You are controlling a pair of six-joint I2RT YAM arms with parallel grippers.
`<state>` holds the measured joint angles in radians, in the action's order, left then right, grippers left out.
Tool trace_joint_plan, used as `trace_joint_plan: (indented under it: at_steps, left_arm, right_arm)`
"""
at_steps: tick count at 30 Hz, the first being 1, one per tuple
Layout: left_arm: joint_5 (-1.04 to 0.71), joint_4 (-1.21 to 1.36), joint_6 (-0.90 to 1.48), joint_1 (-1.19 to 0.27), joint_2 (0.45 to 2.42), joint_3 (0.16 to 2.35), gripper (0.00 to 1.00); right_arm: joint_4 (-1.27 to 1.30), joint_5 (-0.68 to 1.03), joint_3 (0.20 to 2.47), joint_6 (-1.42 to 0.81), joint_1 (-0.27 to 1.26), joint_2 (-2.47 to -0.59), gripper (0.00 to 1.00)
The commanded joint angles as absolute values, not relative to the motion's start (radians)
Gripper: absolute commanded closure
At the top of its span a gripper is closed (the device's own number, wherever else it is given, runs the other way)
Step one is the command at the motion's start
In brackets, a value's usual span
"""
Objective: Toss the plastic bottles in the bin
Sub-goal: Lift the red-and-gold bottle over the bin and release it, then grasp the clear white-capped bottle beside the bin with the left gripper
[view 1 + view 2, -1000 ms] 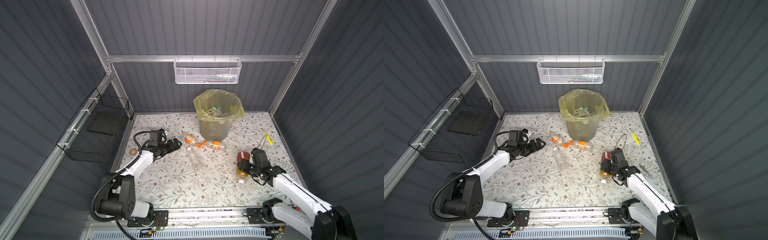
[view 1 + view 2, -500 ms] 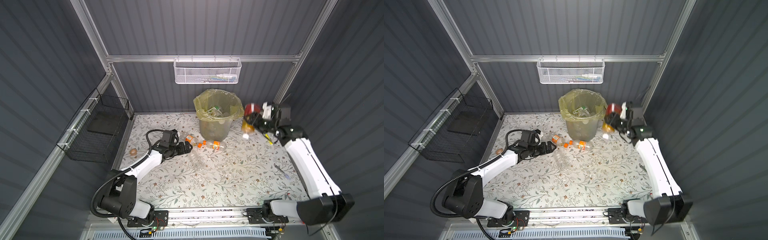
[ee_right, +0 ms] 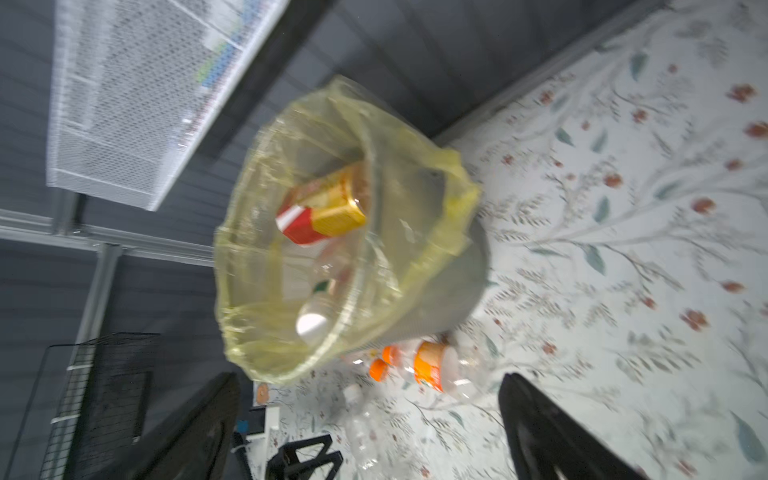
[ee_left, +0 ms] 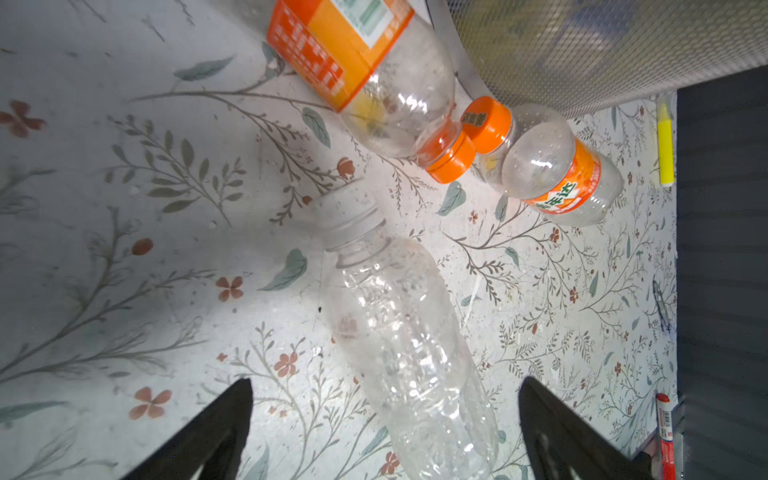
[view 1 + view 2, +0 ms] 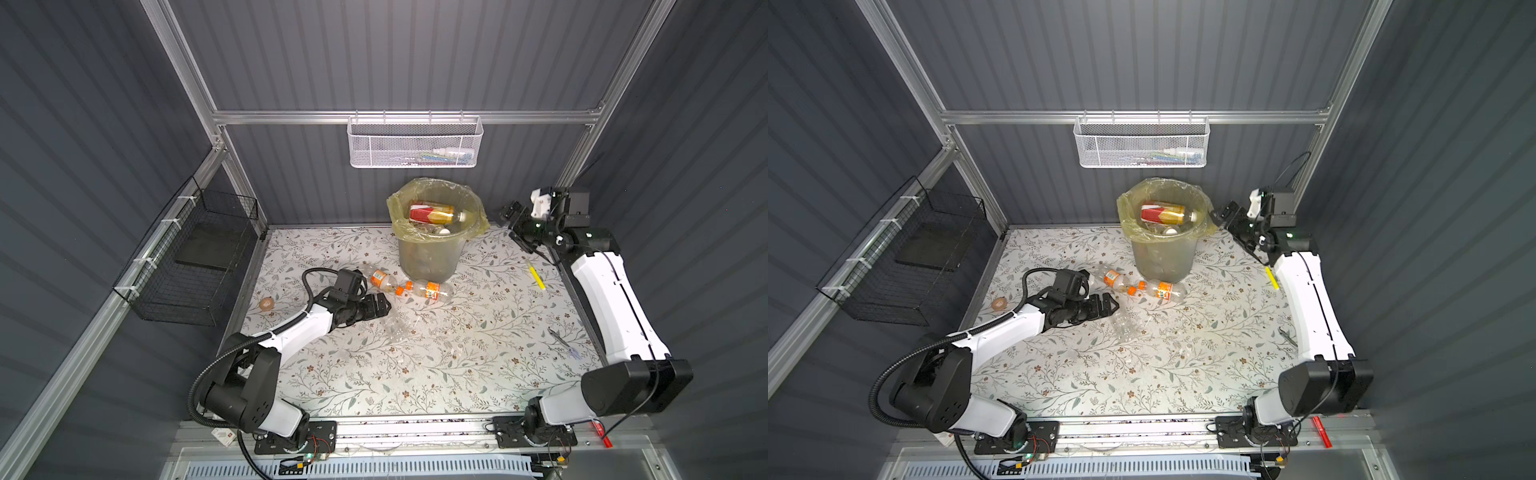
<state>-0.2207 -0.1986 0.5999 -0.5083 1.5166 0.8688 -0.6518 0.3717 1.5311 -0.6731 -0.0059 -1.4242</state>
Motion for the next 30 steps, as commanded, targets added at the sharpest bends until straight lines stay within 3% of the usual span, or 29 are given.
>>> trace_joint_plan:
  at_steps: [1,8,15,19,24,30]
  left_arm:
    - [-0.234,-0.194,0.619,-0.528,1.572,0.902,0.00]
    - [-0.232,-0.187,0.623,-0.535,1.647,0.937,0.04]
    - [-0.218,-0.208,0.616,-0.554,1.716,0.994,0.06]
    - [-0.211,-0.226,0.614,-0.565,1.734,1.004,0.13]
    - [-0.209,-0.233,0.623,-0.565,1.705,0.967,0.30]
    - [-0.178,-0.242,0.625,-0.565,1.618,0.905,0.34]
  right_arm:
    - [-0.596,0.382,1.388,-0.682,-0.064,-1.305,0.01]
    - [-0.594,0.385,1.108,-0.653,-0.205,-1.149,0.01]
    - [-0.576,0.404,0.980,-0.637,-0.273,-1.086,0.01]
    - [-0.548,0.414,0.947,-0.643,-0.288,-1.095,0.01]
    - [-0.521,0.434,0.923,-0.649,-0.303,-1.111,0.01]
    - [-0.489,0.448,0.895,-0.660,-0.304,-1.140,0.01]
